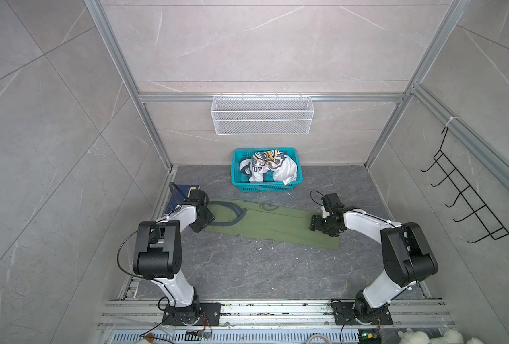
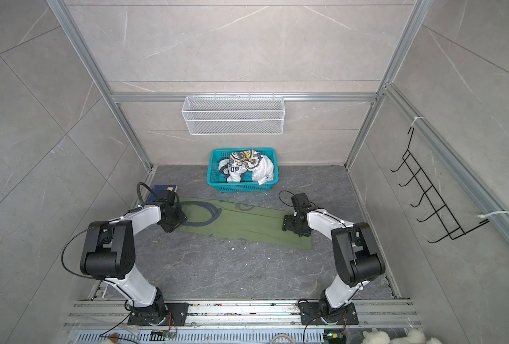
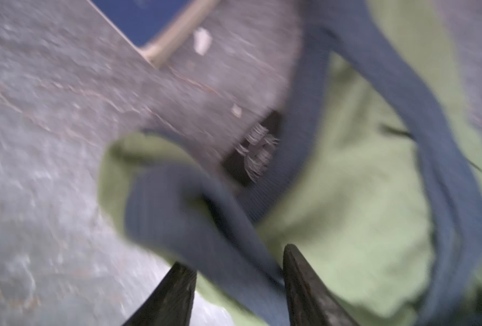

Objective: Fold and stack tank tops
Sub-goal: Rotate the tank top at the center of the table.

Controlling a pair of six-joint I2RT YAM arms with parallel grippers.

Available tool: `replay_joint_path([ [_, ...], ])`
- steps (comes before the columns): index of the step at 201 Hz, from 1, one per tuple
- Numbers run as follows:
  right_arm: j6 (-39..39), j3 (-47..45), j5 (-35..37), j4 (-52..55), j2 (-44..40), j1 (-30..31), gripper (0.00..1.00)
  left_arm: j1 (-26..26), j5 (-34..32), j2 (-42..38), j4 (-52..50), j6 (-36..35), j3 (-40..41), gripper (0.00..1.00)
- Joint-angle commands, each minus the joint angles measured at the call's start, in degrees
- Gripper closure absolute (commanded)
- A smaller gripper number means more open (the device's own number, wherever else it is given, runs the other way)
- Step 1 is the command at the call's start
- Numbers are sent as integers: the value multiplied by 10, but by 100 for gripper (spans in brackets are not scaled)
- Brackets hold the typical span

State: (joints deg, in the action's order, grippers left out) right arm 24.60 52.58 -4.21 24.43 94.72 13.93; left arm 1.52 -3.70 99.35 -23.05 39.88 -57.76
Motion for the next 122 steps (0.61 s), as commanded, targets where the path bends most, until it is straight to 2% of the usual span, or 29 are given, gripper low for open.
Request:
replay_joint_path([
  [1, 26, -41, -32, 35, -20, 9, 20, -2, 18, 28, -8, -27, -42, 51],
  [70, 68, -134, -45, 32, -110, 46, 21, -2, -10, 82, -43, -48, -124, 52],
  [122, 107, -162, -44, 31, -143, 102, 21, -2, -33, 139, -82, -62, -218, 51],
])
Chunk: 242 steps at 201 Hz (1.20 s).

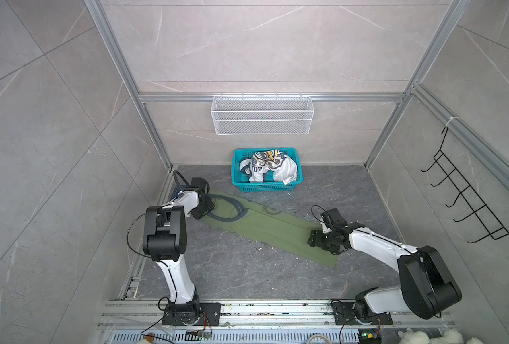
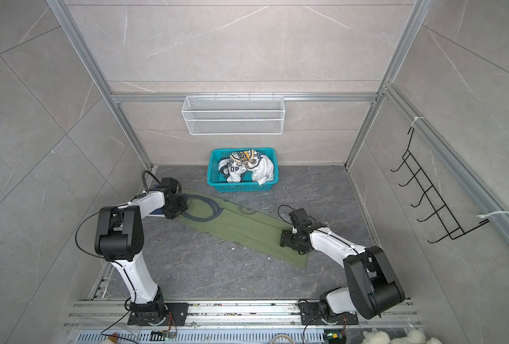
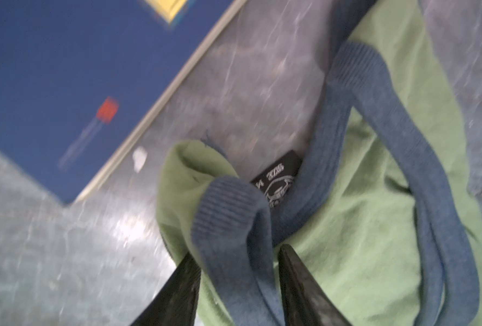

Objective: Fold and stack tank tops
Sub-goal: Rotate the tank top at the center of the table.

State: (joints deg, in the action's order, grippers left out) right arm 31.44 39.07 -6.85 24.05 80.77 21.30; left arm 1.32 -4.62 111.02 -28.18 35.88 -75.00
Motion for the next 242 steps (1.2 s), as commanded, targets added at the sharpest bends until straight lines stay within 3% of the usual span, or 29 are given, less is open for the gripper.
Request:
replay_joint_path([
  [1, 39, -27, -17, 35, -4, 29, 21, 0, -24, 24, -31, -22, -48, 51],
  [49, 47, -22, -2, 62, -51, 58, 21, -1, -28, 54, -60, -29, -104, 48],
  [79, 12, 31, 68, 125, -79, 54, 18, 9, -25, -16, -76, -26, -88, 36],
  [118, -13, 78, 53, 145, -90, -29, 18, 59, -16, -143, -94, -25, -44, 30],
  [152, 11, 46, 8, 136, -111, -112, 19, 167, -13, -207, -90, -35, -5, 30],
  [181, 39, 0, 2, 134, -141, -139, 21, 244, -3, -197, -68, -41, 9, 30],
  [242, 79, -94, -55, 90, -164, -145, 30, 284, 49, -119, -9, -50, 12, 31],
])
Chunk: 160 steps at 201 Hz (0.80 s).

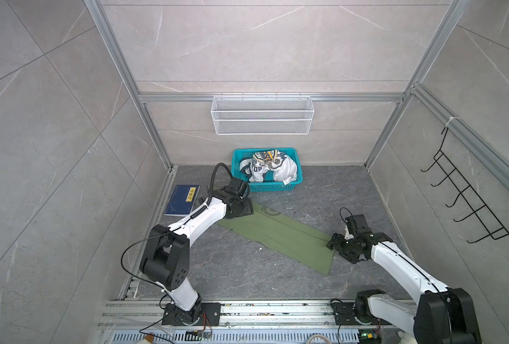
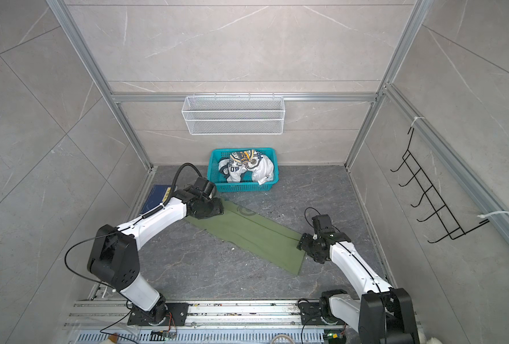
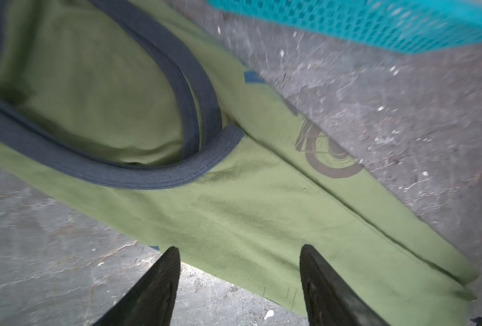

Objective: Fold and stack tank tops
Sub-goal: Rotate the tank top at the center of the table, then fold the tank top at the center of the table.

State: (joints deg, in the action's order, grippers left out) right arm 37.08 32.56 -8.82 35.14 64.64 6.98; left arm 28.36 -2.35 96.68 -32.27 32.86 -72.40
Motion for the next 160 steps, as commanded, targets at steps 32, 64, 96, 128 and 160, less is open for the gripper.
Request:
replay_joint_path([
  [32, 32, -55, -70, -54, 13, 2, 37, 29, 27, 66, 35, -25, -30, 31],
  [64, 47, -76, -77, -82, 27, 10, 48, 30, 24, 98, 37, -25, -37, 32],
  [96, 49, -74, -80, -108, 53, 19, 61, 30, 23, 114, 43, -25, -35, 32],
  [128, 42, -55, -60, -91, 48, 26, 82, 32, 24, 126, 42, -27, -34, 32],
  [160, 23, -28, -25, -37, 10, 28, 100, 40, 18, 134, 42, -29, -23, 32],
])
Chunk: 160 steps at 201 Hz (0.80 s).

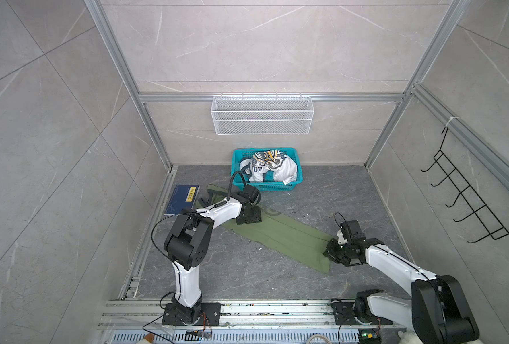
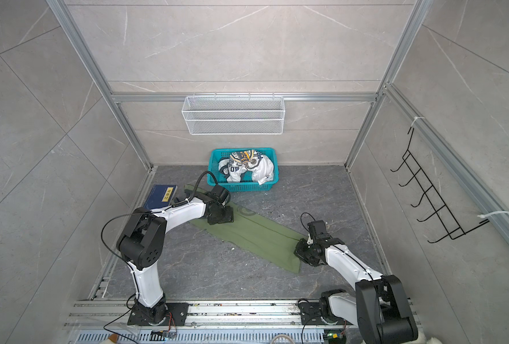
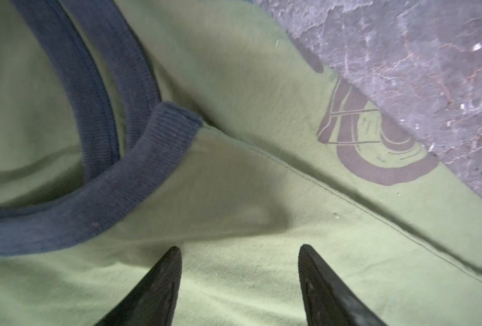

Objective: Fold and stack tank tops
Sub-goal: Fold the tank top at the center of the table.

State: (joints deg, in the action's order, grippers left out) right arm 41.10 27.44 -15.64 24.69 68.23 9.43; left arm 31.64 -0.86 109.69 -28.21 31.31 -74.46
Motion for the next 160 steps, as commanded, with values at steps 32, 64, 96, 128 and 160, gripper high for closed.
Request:
replay_joint_path([
  [32, -40, 61, 90, 135, -60, 3, 100, 27, -9, 11, -7, -16, -2, 32],
  [64, -65, 123, 123, 203, -65, 3, 100, 52, -12, 18, -13, -11, -6, 32],
  [96, -110, 211, 170, 284, -58, 4, 100, 80, -11, 24, -11, 2, -9, 33],
  [128, -102, 284, 177, 336, -24, 18, 100, 112, 10, 33, 4, 27, -12, 33],
  [160, -120, 411, 266, 438, 50, 81, 100, 141, 12, 25, 38, 61, 0, 33],
])
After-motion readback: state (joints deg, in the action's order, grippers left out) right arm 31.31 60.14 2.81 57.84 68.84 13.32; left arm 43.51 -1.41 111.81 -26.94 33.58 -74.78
